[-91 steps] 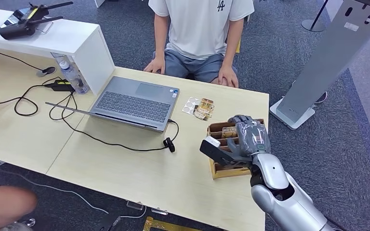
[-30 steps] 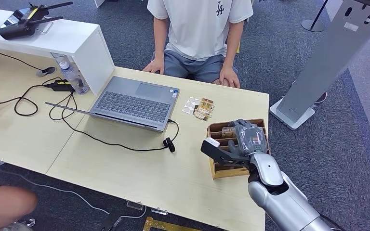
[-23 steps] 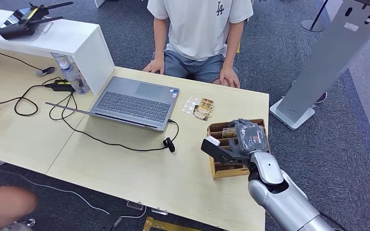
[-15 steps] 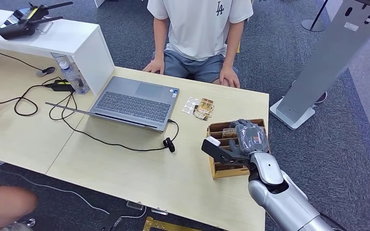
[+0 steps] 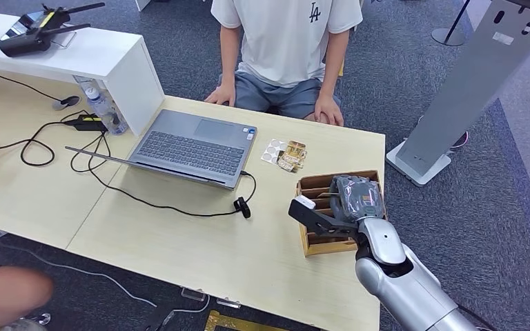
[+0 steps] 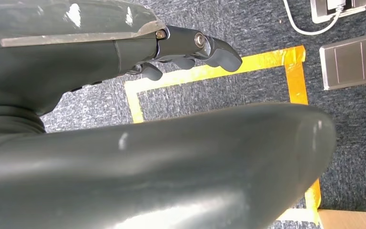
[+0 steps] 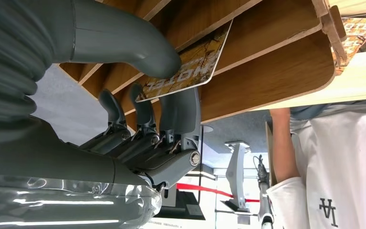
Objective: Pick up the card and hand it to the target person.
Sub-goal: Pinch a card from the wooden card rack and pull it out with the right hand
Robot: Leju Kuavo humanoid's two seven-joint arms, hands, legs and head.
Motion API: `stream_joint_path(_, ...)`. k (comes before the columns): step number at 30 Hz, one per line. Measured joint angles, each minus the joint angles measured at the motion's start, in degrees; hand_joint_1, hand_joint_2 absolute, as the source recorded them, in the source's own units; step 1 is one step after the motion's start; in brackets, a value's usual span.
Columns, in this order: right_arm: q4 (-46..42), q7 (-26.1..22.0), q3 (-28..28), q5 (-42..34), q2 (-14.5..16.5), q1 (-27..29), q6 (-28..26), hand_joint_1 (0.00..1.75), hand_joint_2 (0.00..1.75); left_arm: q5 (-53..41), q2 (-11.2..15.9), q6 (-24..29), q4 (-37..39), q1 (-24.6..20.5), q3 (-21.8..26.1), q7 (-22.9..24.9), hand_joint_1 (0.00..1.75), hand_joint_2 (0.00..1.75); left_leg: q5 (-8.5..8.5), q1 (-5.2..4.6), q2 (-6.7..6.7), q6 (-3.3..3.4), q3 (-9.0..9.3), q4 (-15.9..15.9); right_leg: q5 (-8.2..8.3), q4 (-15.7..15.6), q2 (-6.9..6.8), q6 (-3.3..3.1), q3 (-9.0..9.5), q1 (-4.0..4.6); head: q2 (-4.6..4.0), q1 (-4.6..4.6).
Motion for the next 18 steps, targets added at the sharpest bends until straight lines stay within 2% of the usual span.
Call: stream_joint_path(18,-0.54,0.48,0.01,-0.55,0.13,-0.06,-0.14,1.45,1.75,-0.13,0.00,-0.78,0.00,0.00,-0.02,-1.60,0.00,0.00,0.00,0.00,0.00,0.00,0.00,0.00,0.00,0.00,0.00,0.00,-0.01,0.00,0.01,0.00)
